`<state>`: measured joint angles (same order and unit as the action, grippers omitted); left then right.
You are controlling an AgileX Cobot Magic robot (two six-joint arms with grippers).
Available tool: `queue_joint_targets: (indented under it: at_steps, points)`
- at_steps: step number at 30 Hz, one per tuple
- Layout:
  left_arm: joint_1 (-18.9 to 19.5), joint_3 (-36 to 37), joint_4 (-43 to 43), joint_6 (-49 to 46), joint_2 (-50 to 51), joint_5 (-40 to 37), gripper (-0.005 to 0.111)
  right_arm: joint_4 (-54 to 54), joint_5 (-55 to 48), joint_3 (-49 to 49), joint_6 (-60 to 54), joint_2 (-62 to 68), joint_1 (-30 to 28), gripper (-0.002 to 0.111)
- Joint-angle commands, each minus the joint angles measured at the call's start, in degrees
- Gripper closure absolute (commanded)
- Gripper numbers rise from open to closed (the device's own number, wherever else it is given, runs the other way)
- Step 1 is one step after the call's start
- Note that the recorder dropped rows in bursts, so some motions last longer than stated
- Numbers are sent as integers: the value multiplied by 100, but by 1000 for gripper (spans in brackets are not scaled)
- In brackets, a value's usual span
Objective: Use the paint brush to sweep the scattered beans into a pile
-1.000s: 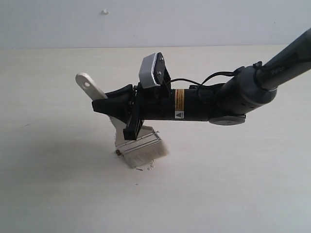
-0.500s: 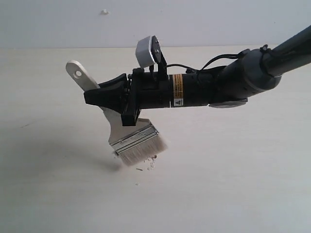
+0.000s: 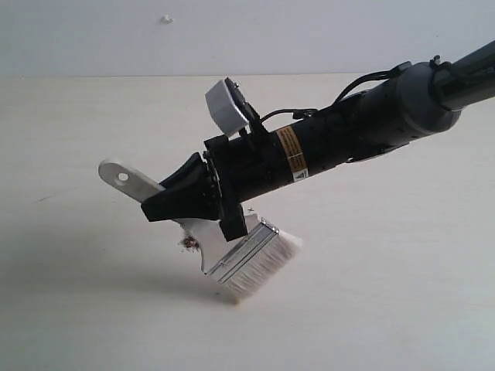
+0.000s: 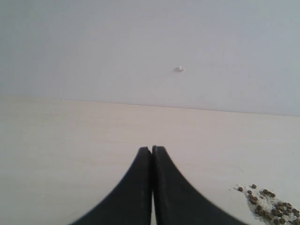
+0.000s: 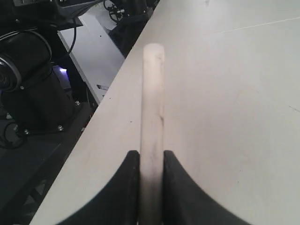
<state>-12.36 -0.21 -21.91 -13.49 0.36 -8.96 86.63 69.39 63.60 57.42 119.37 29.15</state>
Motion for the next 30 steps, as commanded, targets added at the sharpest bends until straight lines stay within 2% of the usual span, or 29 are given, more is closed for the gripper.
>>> queue_joint_targets:
  at_steps: [1,7,12,21,30]
  points:
    - [-38,21,24,18,-36,6,107,29,53,11,-285,63,-29,108]
    - [-38,21,24,18,-36,6,107,-391,-724,11,-917,63,-29,108]
    - [-38,21,24,18,-36,6,107,-836,-713,11,-1274,63,-29,108]
    - [-38,21,24,18,-36,6,107,-852,-672,34,-1425,-285,-29,108]
    - [-38,21,24,18,-36,6,107,-436,-232,34,-249,-956,-29,108]
